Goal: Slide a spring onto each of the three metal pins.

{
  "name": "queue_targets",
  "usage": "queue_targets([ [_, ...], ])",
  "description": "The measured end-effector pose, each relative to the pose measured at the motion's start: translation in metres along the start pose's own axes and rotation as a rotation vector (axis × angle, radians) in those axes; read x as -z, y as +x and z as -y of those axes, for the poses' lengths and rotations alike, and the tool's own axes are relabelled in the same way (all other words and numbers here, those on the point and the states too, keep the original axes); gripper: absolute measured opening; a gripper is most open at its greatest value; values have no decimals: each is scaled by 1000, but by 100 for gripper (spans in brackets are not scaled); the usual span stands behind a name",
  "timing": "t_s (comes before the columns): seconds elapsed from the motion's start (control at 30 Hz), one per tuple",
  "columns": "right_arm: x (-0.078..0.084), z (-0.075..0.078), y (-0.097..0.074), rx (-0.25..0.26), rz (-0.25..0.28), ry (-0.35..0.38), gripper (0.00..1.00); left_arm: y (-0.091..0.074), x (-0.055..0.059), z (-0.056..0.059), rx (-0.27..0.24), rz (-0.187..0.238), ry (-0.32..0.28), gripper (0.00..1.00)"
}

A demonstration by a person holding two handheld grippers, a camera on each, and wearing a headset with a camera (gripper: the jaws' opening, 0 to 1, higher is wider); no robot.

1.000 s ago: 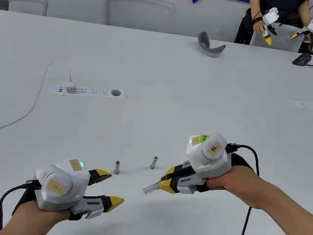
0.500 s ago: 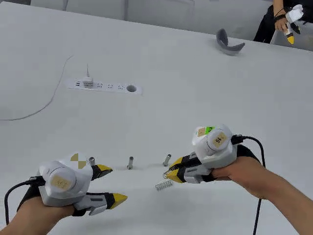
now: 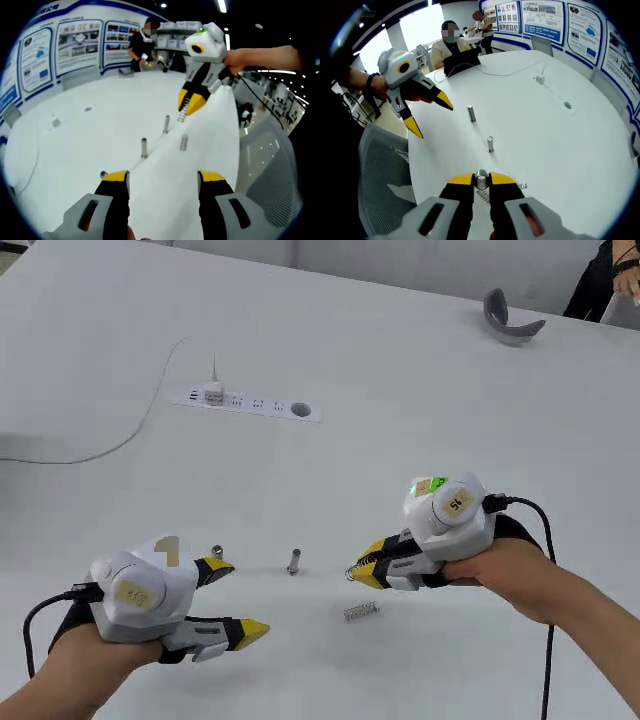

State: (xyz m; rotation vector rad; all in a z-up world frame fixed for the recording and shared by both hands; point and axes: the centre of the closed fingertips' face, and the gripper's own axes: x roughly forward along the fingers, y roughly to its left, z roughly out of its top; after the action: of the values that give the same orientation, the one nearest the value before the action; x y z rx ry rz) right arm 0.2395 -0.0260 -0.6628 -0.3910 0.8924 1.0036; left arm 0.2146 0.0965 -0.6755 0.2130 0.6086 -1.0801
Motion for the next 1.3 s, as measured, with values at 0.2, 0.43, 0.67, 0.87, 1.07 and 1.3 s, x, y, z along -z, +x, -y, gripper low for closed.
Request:
queue_targets([
  [0.2,-6,5,9,-1,-15,-26,13,-7,4,-8,-24,-1,-18,58],
  [0.43,-15,5,22,-12,-34,-59,13,-13,5,-14,-45,7,-30,61],
  [0.67,-24,8,32,-17,-44,-86,13,-21,11,-18,-60,5,-47,65],
  [0.87,-28,10,40,-21,-61,-111,13,-26,16,-22,-71,-3,-60,68],
  [1.07,-31,11,49,-28,-71,-124,13,-28,22,-21,-67,-9,-79,70],
  [1.3,-36,12,56,-28,-74,-135,13,-31,28,-22,-70,-15,-89,70],
])
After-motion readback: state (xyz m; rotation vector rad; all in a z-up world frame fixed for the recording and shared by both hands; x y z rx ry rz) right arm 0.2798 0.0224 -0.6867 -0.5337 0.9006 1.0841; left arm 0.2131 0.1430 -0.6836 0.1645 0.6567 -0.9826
